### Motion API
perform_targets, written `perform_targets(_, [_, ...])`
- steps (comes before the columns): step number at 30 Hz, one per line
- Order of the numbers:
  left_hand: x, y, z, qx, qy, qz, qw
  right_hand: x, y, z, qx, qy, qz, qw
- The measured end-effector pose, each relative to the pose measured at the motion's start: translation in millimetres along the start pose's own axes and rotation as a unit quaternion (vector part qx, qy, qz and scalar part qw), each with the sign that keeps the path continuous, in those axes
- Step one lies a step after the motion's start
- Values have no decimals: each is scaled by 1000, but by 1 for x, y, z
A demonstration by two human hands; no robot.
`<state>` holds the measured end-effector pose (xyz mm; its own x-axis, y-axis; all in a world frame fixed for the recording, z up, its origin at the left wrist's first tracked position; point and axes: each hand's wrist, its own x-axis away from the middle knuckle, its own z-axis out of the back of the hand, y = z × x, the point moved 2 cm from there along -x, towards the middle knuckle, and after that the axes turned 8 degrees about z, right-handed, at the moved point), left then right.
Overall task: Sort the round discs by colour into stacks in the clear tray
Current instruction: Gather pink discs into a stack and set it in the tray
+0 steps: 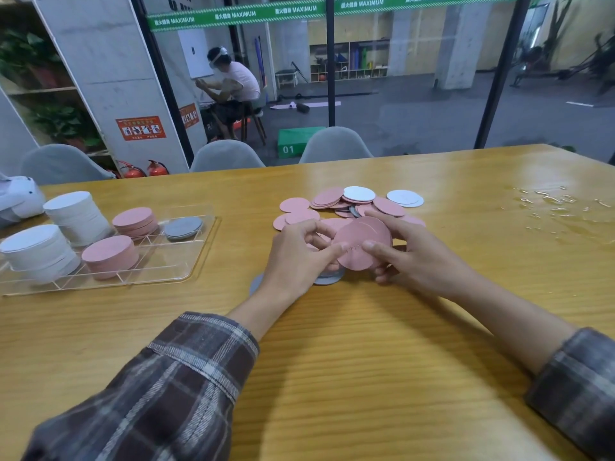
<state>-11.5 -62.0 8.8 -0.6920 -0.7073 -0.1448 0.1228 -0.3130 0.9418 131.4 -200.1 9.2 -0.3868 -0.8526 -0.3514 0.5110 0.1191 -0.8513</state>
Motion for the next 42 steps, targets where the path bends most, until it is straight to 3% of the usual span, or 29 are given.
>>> perform_targets(6, [3, 5, -4, -11, -16, -4, 1000, 0, 5, 3, 52, 3, -1, 999])
perform_targets(9, [-3, 4, 3, -40, 28, -42, 998, 1, 3, 5, 69, 17, -3, 997])
perform_targets(13, [-21, -13, 26, -169, 109, -96, 975, 4, -3, 8, 85, 46, -10, 995])
perform_targets(17, [-32, -36, 30, -349, 53, -45, 935, 3, 0, 9, 103, 62, -24, 992])
perform_targets(19, [-31, -35, 29, -367, 36, -27, 929, 2, 3, 9, 110, 65, -27, 991])
perform_targets(25, [-29, -28, 32, -286, 26, -45, 957, 2, 5, 14, 186, 64, 4, 981])
perform_targets(33, [-26, -14, 31, -154, 51, -52, 985, 0, 9, 14, 167, 69, 9, 984])
perform_targets(38, [-23, -8, 29, -26, -16, -16, 999, -1, 9, 15, 136, 95, 2, 986])
perform_targets(42, [-16, -7, 18, -13, -44, -15, 999, 0, 6, 11, 68, 76, -14, 995])
